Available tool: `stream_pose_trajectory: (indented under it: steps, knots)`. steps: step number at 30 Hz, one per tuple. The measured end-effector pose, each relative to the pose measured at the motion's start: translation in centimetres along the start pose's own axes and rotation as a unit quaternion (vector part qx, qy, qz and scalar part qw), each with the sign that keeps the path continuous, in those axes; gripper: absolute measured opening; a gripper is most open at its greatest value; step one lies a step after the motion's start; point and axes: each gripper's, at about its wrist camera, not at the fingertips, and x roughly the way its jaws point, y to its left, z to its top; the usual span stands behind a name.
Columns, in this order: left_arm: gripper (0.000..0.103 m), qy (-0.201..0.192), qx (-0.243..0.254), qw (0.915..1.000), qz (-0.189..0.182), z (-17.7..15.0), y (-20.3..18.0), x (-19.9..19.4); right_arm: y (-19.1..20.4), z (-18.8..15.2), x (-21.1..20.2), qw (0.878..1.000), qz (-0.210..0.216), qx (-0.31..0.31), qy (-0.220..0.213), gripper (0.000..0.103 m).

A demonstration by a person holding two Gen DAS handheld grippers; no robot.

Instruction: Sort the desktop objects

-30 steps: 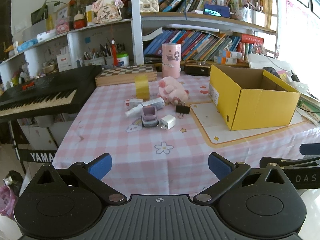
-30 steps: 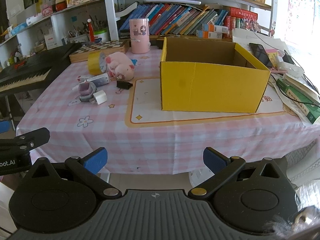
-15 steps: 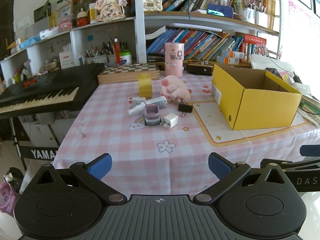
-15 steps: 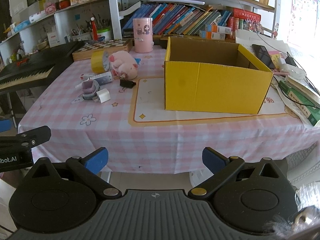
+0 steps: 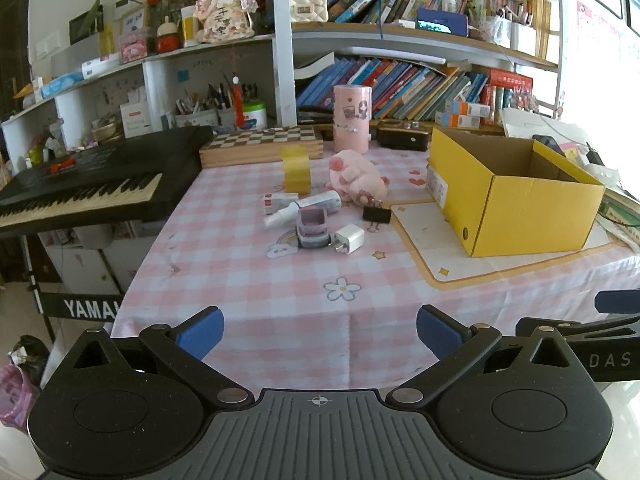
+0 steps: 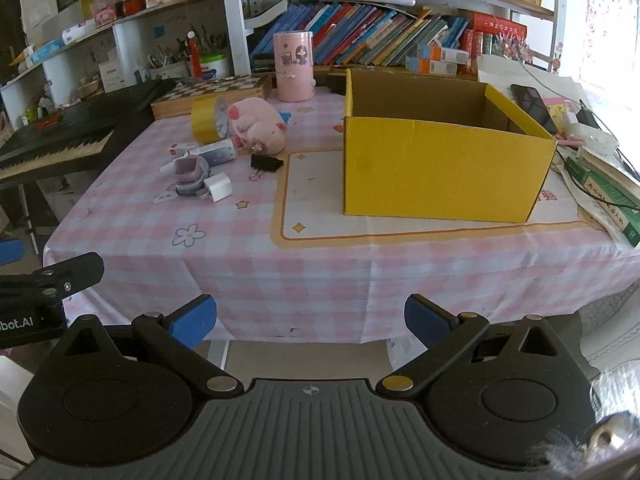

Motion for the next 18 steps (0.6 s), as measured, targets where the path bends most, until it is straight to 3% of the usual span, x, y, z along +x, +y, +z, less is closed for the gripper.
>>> stream_pose_trajectory:
  steps: [12,18]
  knots:
    - [0.103,0.002,-0.01,0.9999,0.002,-0.5,2.0,-0.3,1.6,0.7,0.1,1.0,0.012,-0.024,0.002,0.097]
    - [0.103,0.008,-0.012,0.9999,0.004,-0.7,1.9,-0.2,2.0,0.7,0.4,0.999,0.018,-0.035,0.009,0.088]
